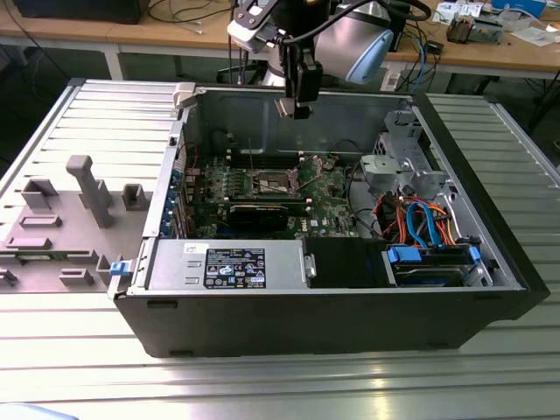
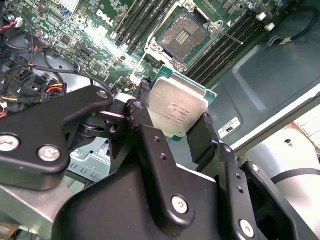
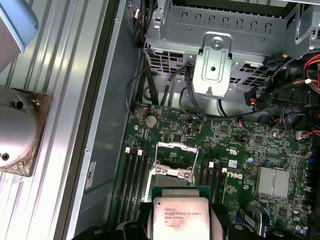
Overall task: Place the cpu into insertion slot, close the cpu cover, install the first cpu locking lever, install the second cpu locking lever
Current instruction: 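Place the cpu into insertion slot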
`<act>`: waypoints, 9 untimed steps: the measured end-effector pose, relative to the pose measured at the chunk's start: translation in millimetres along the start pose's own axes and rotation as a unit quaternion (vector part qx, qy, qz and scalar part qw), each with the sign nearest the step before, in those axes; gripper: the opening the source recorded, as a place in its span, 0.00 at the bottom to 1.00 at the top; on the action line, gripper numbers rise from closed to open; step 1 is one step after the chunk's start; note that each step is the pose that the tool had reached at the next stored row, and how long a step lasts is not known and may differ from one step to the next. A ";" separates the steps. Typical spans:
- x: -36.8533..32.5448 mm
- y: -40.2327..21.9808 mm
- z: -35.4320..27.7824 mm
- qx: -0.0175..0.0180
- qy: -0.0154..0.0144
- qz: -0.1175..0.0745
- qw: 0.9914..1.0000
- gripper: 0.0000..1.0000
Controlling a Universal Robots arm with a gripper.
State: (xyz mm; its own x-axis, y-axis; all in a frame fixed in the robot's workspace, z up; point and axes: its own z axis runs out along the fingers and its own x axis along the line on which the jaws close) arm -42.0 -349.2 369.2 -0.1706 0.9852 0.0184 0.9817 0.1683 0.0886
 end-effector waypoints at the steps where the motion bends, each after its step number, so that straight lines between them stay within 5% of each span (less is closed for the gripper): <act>1: 0.0 0.0 0.2 0.000 -0.001 0.007 1.000 0.55; 9: 0.1 -0.7 0.9 0.000 -0.001 0.013 1.000 0.55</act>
State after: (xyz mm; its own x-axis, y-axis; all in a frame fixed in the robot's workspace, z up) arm -42.5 -349.2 368.2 -0.1439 0.9894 0.0183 0.9859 0.1417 0.0885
